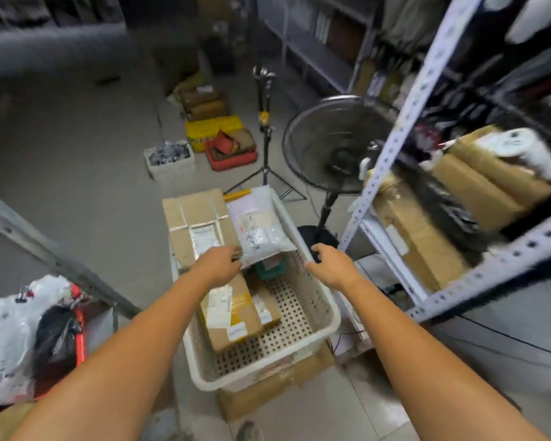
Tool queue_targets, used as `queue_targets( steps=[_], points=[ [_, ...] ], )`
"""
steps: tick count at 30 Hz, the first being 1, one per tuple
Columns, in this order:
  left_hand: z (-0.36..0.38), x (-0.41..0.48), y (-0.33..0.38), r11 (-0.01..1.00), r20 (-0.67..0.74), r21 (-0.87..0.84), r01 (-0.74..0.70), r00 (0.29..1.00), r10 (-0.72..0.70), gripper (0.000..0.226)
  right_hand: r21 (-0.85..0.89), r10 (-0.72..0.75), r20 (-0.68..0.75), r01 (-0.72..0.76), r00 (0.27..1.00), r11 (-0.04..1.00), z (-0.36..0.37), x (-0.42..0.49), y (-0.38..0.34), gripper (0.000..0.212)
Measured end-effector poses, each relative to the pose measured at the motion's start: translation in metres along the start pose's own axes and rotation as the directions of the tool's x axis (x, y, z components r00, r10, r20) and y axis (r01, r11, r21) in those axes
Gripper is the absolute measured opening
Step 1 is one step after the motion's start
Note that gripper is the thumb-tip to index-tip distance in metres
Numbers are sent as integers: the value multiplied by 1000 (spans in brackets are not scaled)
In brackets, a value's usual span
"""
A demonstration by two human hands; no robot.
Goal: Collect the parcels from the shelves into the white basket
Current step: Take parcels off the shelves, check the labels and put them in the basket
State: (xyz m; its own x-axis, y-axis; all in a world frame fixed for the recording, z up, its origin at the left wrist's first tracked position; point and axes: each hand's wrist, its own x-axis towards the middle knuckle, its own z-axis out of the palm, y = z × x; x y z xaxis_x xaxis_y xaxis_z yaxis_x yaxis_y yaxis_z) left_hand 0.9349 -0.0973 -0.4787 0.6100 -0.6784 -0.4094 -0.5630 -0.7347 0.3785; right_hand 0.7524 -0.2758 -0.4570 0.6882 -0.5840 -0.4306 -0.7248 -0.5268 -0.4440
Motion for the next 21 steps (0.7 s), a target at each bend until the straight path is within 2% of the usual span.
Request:
queue_targets(
  steps=[8, 11, 14, 18, 21],
  points=[
    [-38, -89, 135, 954, -77, 157, -257, 959, 271, 45, 85, 45, -241, -25, 969, 996, -81, -151, 59, 52],
    [-28, -126, 198, 910, -34, 226, -348, 931, 364, 45, 108, 123, -302, -95, 945, 990, -106, -222, 108, 51],
    [-11, -157, 269, 860, 51, 226, -459, 887, 460, 46, 147, 227, -385, -184, 895, 972, -130, -289, 169, 46],
    [34, -196, 373, 700, 123, 284, -656, 749, 651, 46, 261, 433, -469, -348, 770, 900, -155, -381, 251, 52],
    [76, -222, 460, 566, 178, 260, -782, 615, 768, 46, 370, 578, -508, -444, 638, 816, -165, -449, 308, 53]
  ],
)
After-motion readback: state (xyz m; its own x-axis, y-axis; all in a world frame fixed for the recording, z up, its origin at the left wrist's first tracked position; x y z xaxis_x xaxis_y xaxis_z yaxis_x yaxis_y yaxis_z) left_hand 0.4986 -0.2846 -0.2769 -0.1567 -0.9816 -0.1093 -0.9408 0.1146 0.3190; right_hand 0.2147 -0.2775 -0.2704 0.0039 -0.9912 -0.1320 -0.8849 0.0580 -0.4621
